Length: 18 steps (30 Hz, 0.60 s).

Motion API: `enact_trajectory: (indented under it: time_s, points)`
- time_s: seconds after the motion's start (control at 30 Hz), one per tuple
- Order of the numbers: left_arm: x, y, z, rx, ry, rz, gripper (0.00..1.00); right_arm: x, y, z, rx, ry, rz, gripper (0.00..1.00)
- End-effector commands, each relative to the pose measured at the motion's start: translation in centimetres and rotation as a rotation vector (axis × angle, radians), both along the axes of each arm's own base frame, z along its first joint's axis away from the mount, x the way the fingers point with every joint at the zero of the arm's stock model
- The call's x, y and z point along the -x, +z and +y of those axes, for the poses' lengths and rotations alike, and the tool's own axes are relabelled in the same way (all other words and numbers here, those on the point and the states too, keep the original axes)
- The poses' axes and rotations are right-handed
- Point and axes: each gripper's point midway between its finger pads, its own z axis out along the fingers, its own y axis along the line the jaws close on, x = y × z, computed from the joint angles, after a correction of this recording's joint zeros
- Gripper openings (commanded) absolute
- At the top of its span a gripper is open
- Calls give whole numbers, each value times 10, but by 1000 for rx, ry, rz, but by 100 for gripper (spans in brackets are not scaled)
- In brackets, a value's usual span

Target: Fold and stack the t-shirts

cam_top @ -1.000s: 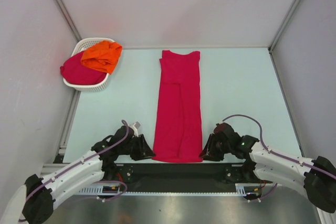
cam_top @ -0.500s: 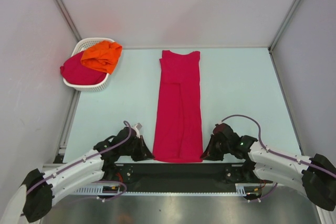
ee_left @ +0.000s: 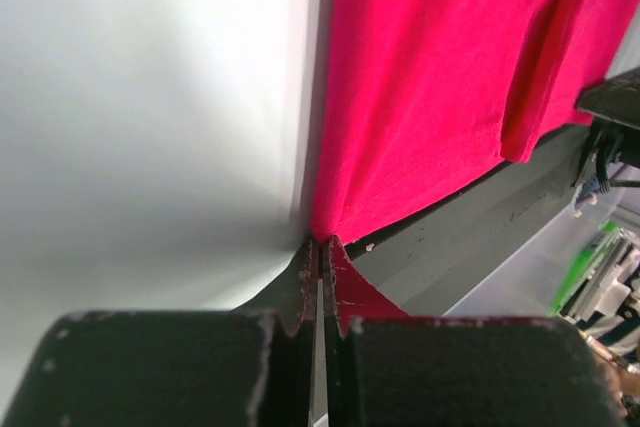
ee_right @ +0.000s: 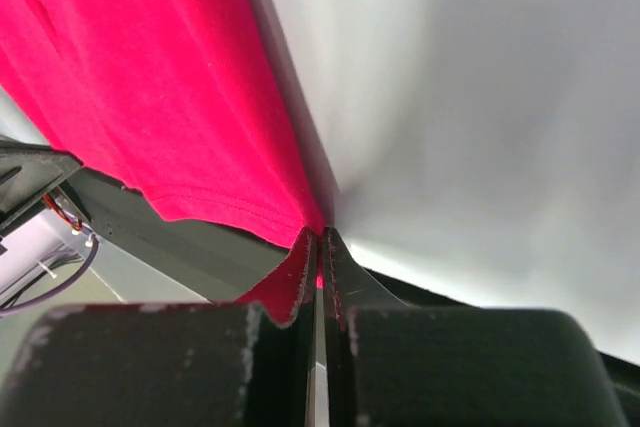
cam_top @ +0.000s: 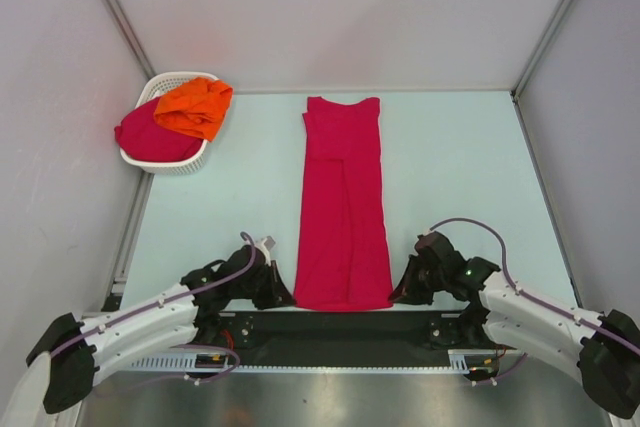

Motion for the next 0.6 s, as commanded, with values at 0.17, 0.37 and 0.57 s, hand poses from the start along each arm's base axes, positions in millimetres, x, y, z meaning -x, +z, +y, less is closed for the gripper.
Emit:
enact_trajectory:
  time_s: [0.17, 0.37, 0.57]
  points:
    - [-25, 49, -13, 0, 30, -88, 0, -26, 50, 13, -55, 14, -115, 0]
    - [-36, 63, -18, -1, 29, -131, 0, -44, 68, 14, -75, 4, -141, 0]
    - [-58, 82, -14, -20, 69, -205, 0, -62, 87, 8, -90, 2, -181, 0]
